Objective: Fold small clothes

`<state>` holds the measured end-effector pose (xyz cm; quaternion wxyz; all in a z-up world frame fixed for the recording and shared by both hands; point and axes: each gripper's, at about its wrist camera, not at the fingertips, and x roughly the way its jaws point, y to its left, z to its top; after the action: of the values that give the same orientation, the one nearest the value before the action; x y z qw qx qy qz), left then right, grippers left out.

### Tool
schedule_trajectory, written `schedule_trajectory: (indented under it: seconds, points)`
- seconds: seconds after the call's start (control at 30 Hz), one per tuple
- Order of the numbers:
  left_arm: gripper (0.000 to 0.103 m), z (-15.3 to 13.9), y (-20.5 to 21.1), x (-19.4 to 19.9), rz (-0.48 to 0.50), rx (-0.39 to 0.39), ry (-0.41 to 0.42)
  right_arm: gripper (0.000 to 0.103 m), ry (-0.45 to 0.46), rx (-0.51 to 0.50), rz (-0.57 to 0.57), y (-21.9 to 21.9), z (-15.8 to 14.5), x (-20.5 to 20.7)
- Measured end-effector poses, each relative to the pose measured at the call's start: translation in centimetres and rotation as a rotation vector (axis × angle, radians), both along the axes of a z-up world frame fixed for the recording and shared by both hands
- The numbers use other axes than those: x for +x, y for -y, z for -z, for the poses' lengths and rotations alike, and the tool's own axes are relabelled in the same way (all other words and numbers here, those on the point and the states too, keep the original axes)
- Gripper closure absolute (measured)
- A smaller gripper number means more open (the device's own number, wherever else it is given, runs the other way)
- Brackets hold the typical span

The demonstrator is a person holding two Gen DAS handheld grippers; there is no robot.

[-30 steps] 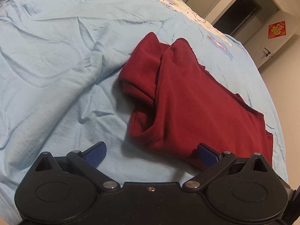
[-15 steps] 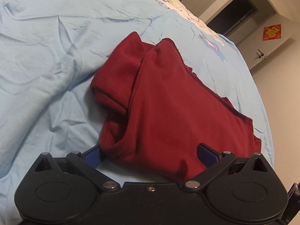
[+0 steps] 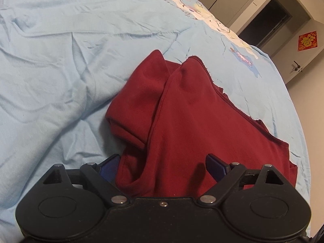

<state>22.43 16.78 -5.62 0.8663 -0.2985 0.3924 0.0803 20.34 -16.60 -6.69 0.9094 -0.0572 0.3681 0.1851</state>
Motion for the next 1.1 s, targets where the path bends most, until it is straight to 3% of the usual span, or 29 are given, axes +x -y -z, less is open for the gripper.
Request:
schedule_trajectory:
  seconds: [0.23,0.5,0.83,1.1]
  points:
    - [0.017,0.5,-0.9,0.3,-0.032,-0.003,0.024,0.000,0.001,-0.002,0.001,0.1,0.0,0.0]
    - [0.030,0.3,-1.0,0.5,-0.036,0.018,0.012,0.000,0.003,-0.004,0.001,0.1,0.0,0.0]
    - [0.036,0.2,-1.0,0.6,-0.036,0.025,0.006,0.000,0.009,-0.003,0.001,0.1,0.1,0.0]
    - [0.057,0.0,-0.9,0.6,-0.049,0.031,0.000,0.000,0.011,-0.003,0.001,0.1,0.2,0.0]
